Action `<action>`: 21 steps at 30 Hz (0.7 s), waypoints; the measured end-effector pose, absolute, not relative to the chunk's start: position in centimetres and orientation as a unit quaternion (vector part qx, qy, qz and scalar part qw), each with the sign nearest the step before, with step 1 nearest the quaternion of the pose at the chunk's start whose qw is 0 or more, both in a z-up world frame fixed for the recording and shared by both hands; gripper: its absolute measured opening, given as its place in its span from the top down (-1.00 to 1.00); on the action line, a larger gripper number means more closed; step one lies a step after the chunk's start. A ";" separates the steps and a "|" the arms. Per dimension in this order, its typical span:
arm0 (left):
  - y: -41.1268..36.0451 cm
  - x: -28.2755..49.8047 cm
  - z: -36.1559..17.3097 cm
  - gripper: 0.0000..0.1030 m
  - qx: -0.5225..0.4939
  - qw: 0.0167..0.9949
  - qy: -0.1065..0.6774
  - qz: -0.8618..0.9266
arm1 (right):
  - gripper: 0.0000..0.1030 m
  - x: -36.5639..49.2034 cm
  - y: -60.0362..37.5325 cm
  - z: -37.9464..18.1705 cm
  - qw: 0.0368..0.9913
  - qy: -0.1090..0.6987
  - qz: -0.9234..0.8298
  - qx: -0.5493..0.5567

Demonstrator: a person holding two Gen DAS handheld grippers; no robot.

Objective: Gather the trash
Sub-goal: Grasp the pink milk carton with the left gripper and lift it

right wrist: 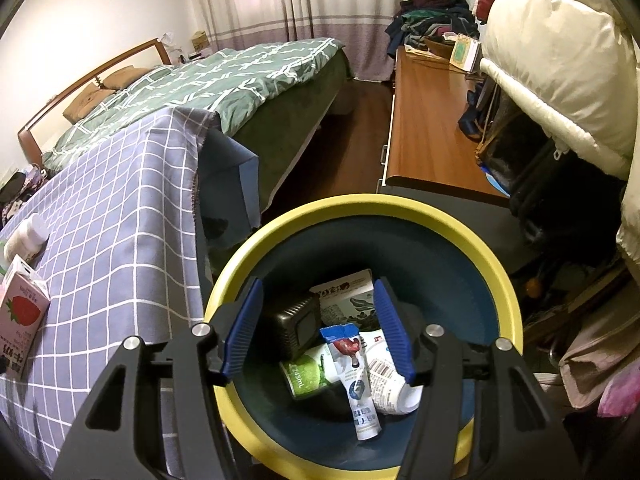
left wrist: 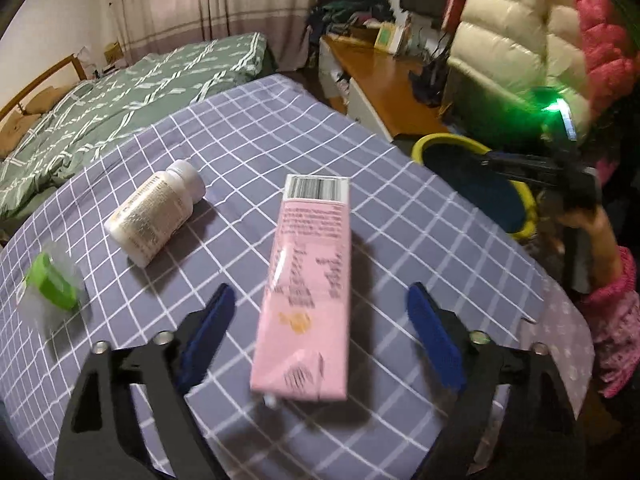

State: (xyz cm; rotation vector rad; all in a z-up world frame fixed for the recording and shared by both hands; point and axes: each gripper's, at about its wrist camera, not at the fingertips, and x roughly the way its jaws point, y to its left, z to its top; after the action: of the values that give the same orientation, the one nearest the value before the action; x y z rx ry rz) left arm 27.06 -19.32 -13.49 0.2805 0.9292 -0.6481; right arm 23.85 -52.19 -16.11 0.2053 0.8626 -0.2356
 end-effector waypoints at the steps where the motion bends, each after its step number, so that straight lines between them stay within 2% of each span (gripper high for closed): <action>1: -19.5 27.4 -13.7 -0.53 0.131 0.834 0.442 -0.304 | -0.07 23.9 -52.3 -16.1 0.896 0.416 -0.114 0.100; 3: -19.7 28.2 -14.0 -0.48 0.132 0.834 0.447 -0.295 | -0.07 23.9 -52.4 -16.1 0.896 0.416 -0.114 0.101; 14: -20.7 29.1 -14.4 0.21 0.136 0.831 0.455 -0.290 | -0.07 24.3 -52.3 -16.8 0.894 0.423 -0.107 0.104; 21: -22.0 28.4 -13.3 0.24 0.144 0.832 0.443 -0.299 | -0.07 23.1 -52.6 -16.6 0.897 0.415 -0.108 0.112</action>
State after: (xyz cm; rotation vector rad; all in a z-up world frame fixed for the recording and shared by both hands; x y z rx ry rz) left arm 28.39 -22.00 -13.28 0.3059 0.9400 -0.6344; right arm 23.13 -52.55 -16.62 0.2313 0.8588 -0.2228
